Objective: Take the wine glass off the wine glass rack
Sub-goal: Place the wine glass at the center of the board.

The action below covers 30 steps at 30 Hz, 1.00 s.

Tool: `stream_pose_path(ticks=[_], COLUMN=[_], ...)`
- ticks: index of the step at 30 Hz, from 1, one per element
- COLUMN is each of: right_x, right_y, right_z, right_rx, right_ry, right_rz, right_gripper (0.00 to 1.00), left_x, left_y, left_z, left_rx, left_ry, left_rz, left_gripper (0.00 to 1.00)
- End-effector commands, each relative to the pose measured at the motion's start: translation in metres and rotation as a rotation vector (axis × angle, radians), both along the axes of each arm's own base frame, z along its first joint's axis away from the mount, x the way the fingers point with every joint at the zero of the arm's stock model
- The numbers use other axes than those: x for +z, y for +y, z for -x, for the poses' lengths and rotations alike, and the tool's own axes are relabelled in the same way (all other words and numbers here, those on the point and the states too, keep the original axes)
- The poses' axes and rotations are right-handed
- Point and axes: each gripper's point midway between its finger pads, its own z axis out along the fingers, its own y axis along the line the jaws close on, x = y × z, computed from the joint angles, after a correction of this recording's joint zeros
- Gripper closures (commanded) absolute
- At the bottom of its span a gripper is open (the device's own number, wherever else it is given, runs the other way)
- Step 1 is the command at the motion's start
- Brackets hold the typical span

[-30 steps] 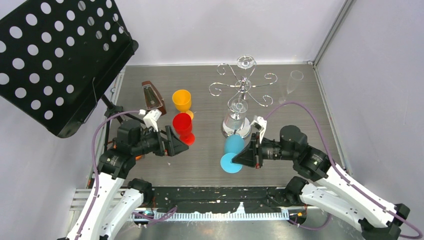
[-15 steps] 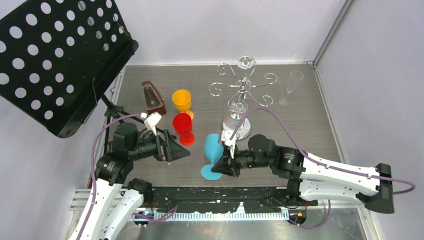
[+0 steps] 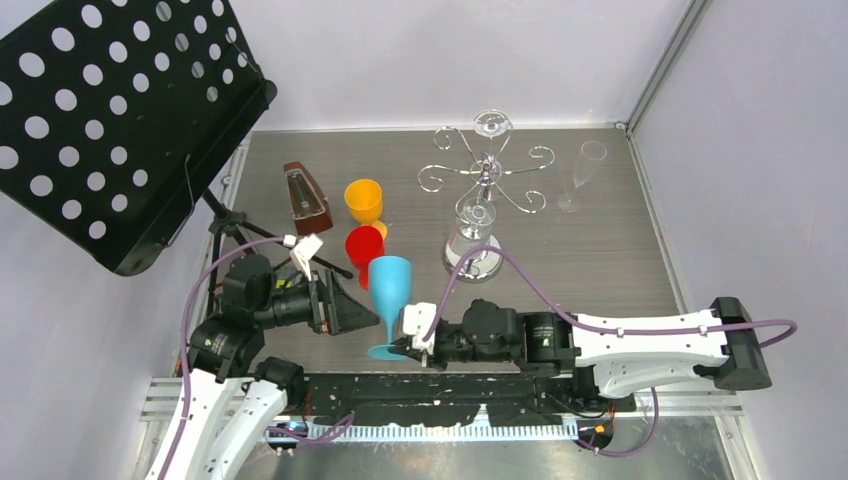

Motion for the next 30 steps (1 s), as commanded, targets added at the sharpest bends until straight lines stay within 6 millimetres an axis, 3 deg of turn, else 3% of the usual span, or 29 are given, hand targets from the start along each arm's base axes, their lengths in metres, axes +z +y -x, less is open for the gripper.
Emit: stream_pose_path(ticks=[1, 12, 18, 30], right_x=[0.050, 0.053, 0.058, 0.073], right_y=[0.020, 0.049, 0.056, 0.061], right_z=[-0.005, 0.015, 0.012, -0.003], right_rx=[-0.018, 0.027, -0.024, -0.165], right_ry=[-0.177, -0.362, -0.407, -0.458], right_rz=[-0.152, -0.175, -0.194, -0.237], right_gripper=[0.94, 0.94, 0.94, 0.94], left_x=[0.007, -0.001, 0.000, 0.003], left_y=[-0.002, -0.002, -0.003, -0.004], left_z=[0.007, 0.007, 0.011, 0.019], left_rx=[-0.036, -0.013, -0.033, -0.059], left_ry=[-0.017, -0.006, -0.010, -0.027], left_rz=[0.038, 0.050, 0.071, 0.097], left_gripper=[0.01, 0.01, 0.10, 0.45])
